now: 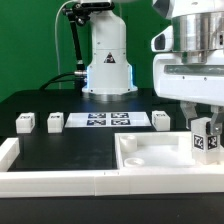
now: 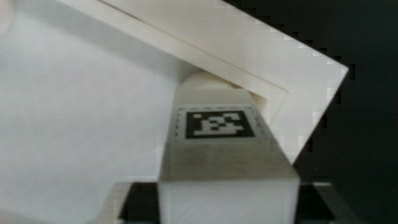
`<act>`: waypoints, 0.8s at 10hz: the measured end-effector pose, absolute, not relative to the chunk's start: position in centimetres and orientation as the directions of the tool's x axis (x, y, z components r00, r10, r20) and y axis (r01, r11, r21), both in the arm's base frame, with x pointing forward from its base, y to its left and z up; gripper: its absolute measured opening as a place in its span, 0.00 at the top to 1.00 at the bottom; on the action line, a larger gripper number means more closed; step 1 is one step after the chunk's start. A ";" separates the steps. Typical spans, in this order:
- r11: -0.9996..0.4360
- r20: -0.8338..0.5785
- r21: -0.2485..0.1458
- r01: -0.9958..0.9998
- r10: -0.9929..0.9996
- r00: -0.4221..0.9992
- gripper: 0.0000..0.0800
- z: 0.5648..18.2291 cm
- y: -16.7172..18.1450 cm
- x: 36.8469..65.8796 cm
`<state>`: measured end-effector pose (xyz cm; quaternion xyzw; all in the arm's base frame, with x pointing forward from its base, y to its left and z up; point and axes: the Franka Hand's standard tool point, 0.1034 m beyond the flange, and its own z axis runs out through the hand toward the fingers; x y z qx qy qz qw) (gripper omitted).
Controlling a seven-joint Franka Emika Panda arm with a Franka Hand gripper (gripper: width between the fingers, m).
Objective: Assemble square table
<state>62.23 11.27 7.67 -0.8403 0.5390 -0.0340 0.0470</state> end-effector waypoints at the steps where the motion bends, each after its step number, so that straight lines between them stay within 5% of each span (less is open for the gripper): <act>1: -0.352 -0.004 -0.114 -0.929 -0.935 0.354 0.63 7.6 11.3 62.2; 4: -0.273 -0.014 -0.115 -0.955 -0.961 0.276 0.63 7.6 11.4 62.1; 6: -0.324 -0.008 -0.115 -0.939 -0.945 0.327 0.32 7.6 11.4 62.1; 7: -0.335 -0.008 -0.116 -0.935 -0.941 0.338 0.32 7.6 11.6 62.1; 8: -0.414 0.002 -0.115 -0.903 -0.909 0.417 0.21 7.6 11.7 62.1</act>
Offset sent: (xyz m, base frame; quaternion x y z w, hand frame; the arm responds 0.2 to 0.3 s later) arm 0.0000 0.0000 0.0000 0.0000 0.0000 0.1296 0.9916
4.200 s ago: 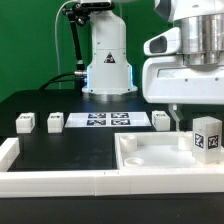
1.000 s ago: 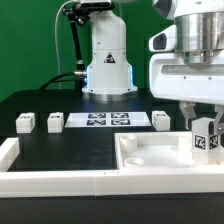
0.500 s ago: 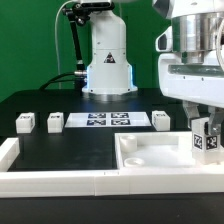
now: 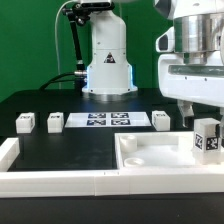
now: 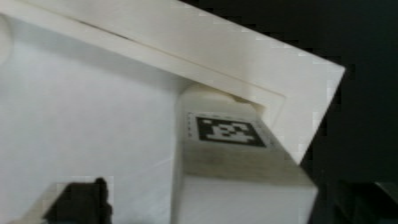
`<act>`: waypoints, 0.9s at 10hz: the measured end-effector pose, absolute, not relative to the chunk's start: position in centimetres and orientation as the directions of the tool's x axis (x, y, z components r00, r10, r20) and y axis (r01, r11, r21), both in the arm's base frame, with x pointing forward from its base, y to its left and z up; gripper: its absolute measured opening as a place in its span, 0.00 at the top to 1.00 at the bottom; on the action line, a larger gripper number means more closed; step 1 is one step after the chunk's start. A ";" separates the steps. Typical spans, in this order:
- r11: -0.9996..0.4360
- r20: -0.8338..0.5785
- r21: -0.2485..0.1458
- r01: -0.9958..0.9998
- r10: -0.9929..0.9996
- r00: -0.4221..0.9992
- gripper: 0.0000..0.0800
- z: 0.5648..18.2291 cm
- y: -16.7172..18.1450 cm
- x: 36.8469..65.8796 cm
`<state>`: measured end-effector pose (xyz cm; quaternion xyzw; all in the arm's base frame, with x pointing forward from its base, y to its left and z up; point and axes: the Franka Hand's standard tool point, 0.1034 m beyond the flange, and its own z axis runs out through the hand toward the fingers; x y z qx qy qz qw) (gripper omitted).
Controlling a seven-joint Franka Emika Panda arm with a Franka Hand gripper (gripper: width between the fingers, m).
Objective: Assemble square table
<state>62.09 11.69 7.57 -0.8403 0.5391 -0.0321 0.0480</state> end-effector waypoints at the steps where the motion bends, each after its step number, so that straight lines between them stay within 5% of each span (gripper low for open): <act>1: -0.514 0.013 -0.112 -0.850 -0.856 0.516 0.19 7.5 11.8 62.0; 4: -0.741 0.053 -0.115 -0.661 -0.669 0.741 0.19 7.6 12.2 62.2; 9: -0.920 0.090 -0.090 -0.382 -0.389 0.917 0.19 7.6 12.0 62.2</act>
Offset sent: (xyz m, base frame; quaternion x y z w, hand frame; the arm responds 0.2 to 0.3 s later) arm 0.0041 0.0101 0.0008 0.0410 -0.0114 -0.2975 0.9538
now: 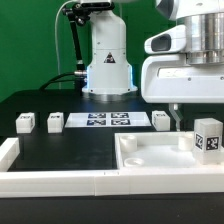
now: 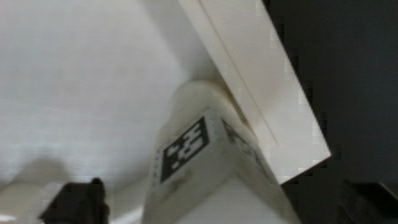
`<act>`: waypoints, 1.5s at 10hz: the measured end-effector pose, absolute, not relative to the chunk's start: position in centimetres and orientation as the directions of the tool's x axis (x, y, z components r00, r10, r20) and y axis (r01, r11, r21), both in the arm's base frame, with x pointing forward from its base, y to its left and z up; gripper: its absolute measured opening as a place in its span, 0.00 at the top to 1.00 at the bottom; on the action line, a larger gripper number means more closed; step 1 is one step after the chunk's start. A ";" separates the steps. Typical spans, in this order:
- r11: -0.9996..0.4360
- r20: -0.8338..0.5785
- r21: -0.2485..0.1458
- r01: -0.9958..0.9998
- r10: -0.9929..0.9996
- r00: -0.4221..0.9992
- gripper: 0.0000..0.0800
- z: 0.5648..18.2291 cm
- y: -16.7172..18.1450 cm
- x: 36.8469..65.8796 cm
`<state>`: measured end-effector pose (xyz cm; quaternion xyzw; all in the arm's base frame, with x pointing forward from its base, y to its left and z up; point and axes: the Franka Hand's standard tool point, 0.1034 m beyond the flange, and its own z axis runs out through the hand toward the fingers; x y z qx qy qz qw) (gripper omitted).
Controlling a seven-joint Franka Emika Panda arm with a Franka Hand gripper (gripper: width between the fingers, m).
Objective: Assemble square table
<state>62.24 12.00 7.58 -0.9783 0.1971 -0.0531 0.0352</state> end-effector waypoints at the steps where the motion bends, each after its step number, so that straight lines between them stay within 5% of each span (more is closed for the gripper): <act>1: -0.944 0.096 -0.083 -0.319 -0.326 0.940 0.19 7.6 12.1 62.2; 6: -0.996 0.120 -0.027 0.083 0.079 0.990 0.19 7.4 11.5 62.3; 10: -0.991 0.121 -0.014 0.131 0.128 0.984 0.23 7.4 11.5 62.3; 11: -0.991 0.121 -0.014 0.130 0.128 0.984 0.45 7.4 11.5 62.3; 12: -0.991 0.121 -0.014 0.130 0.128 0.984 0.45 7.4 11.5 62.3; 13: -0.993 0.120 -0.016 0.117 0.115 0.986 0.64 7.4 11.5 62.3; 15: -0.997 0.119 -0.022 0.070 0.067 0.991 0.64 7.4 11.5 62.3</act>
Offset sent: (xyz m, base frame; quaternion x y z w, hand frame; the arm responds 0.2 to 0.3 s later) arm 0.0029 0.0032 0.0037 0.0074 -0.0087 -0.2346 0.9720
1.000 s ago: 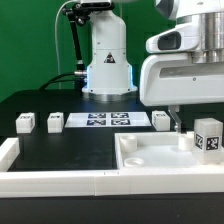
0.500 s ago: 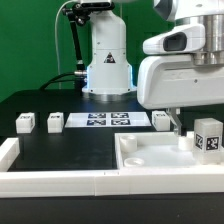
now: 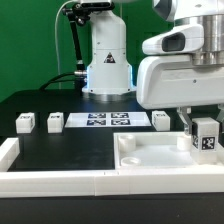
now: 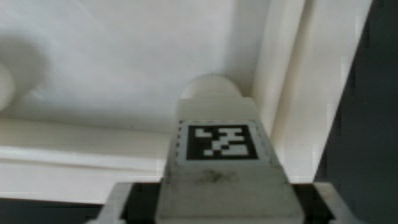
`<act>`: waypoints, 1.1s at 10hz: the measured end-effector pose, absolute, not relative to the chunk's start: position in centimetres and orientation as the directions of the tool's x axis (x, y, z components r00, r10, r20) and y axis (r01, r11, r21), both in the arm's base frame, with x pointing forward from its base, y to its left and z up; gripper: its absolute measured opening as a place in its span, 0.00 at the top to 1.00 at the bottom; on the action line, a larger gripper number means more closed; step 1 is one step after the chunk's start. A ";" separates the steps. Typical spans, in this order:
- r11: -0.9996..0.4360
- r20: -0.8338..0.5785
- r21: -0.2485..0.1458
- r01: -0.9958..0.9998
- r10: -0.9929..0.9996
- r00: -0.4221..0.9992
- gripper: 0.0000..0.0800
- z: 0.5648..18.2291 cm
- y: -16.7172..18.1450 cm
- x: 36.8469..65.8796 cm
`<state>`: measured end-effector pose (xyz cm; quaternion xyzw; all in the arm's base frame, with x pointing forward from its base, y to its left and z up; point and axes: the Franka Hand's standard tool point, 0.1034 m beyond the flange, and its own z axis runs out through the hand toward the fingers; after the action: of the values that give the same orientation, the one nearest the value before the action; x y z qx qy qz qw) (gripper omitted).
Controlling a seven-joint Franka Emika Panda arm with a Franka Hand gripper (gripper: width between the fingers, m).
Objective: Assemble square table
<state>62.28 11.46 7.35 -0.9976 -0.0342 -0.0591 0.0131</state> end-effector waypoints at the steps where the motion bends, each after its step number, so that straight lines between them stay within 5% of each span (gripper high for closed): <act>1: -1.000 0.117 -0.029 0.007 0.004 0.993 0.64 7.3 11.5 62.3; 6: -0.936 0.099 -0.072 -0.345 -0.350 0.931 0.64 7.3 11.6 62.2; 11: -0.673 0.061 -0.107 -0.732 -0.739 0.671 0.64 7.2 11.9 62.0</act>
Offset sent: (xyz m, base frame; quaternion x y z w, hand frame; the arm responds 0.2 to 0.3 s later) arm 0.0000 0.0000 0.0000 0.0000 0.0000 0.1296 0.9916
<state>61.99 11.95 7.25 -0.9133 0.4027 -0.0498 0.0367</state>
